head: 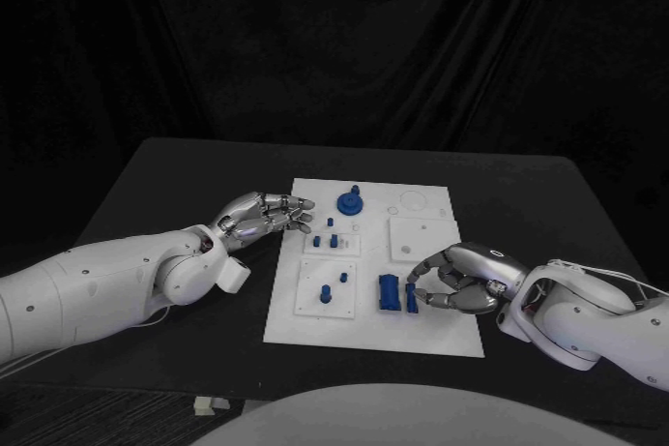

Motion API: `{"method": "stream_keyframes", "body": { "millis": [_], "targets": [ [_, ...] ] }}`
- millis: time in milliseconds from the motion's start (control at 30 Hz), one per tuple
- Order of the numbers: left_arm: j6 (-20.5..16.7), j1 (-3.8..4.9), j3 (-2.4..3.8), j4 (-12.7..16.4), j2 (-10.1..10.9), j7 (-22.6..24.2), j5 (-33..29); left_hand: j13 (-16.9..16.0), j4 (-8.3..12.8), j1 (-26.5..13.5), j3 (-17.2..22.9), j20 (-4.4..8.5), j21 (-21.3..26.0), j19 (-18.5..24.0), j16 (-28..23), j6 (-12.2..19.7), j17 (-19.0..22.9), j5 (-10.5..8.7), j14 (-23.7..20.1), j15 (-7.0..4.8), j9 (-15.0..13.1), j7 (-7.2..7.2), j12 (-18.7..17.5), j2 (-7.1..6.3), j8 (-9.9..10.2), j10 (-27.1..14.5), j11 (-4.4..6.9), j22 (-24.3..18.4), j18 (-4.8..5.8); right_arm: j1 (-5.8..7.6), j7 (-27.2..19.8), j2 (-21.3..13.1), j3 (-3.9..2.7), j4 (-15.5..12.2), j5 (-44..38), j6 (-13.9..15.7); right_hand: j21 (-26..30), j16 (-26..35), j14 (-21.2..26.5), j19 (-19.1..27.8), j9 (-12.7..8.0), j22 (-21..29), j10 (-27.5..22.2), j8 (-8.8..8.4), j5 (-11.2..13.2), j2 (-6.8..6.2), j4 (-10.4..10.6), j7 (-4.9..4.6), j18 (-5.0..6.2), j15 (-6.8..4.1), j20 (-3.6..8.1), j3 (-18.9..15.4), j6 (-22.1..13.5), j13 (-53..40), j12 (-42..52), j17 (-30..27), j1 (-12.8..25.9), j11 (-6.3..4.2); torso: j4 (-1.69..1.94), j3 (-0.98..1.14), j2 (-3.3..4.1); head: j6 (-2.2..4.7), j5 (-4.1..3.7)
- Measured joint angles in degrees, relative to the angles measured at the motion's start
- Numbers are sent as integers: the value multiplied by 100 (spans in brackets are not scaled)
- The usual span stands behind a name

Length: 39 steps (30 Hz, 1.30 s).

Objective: Assemble the parts on the task board

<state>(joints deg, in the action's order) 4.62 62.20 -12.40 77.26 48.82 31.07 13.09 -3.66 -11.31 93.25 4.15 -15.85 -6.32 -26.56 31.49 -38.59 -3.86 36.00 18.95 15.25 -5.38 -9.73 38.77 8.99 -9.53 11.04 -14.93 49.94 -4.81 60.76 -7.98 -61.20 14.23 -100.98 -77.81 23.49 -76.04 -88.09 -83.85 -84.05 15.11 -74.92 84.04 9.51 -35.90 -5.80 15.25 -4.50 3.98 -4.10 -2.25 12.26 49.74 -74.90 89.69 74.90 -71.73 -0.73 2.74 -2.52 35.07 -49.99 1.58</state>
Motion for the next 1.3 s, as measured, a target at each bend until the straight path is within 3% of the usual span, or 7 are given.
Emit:
{"method": "stream_keyframes", "body": {
  "millis": [333,500,1000,1133,1300],
  "targets": [
    [0,-1,0,2,-4,2,0,0,0,0,0,0,0,0,0,0,0,0,0,0,0,0,0,0,0,0,0,-1,0,-58,156,40,-1,41,-259,-172,0,0,0,0,-63,0,0,-77,-39,-14,-15,-20,0,0,0,15,21,0,0,0,-14,0,2,2,4,0,7],
    [0,-1,0,2,-2,2,0,0,0,0,0,0,0,0,0,0,0,0,0,0,5,0,0,0,0,0,0,-1,0,-83,319,60,-1,67,-352,-260,124,22,0,0,-143,1,0,-180,-39,-14,-16,-84,1,0,0,15,-43,0,0,0,-13,0,2,1,4,0,15],
    [1,-5,0,-9,-2,1,0,0,0,-23,-1,0,0,0,0,0,0,0,0,0,5,0,0,-23,0,0,0,-2,0,-91,504,98,-20,71,-478,-344,257,90,0,6,-200,1,-22,-220,-26,9,0,-91,1,0,-7,31,-28,0,0,0,-36,22,3,1,0,0,-10],
    [2,-8,0,-13,-4,1,0,0,0,-23,-1,0,0,0,0,0,0,0,0,0,5,0,0,-23,0,0,0,-2,0,-92,494,97,-20,75,-489,-326,257,90,-1,34,-245,1,-9,-258,56,9,0,-18,1,-1,9,63,43,0,0,0,-36,7,4,1,-1,0,-10],
    [3,-12,0,-19,-5,1,0,0,0,-23,-1,0,0,0,0,0,0,0,0,0,5,0,0,-23,0,0,0,-2,0,-111,423,73,-1,87,-501,-201,257,90,-18,39,-330,2,-6,-336,254,9,16,183,1,-111,82,78,1,-4,0,0,-36,-140,3,1,-2,0,-17]
  ]
}}
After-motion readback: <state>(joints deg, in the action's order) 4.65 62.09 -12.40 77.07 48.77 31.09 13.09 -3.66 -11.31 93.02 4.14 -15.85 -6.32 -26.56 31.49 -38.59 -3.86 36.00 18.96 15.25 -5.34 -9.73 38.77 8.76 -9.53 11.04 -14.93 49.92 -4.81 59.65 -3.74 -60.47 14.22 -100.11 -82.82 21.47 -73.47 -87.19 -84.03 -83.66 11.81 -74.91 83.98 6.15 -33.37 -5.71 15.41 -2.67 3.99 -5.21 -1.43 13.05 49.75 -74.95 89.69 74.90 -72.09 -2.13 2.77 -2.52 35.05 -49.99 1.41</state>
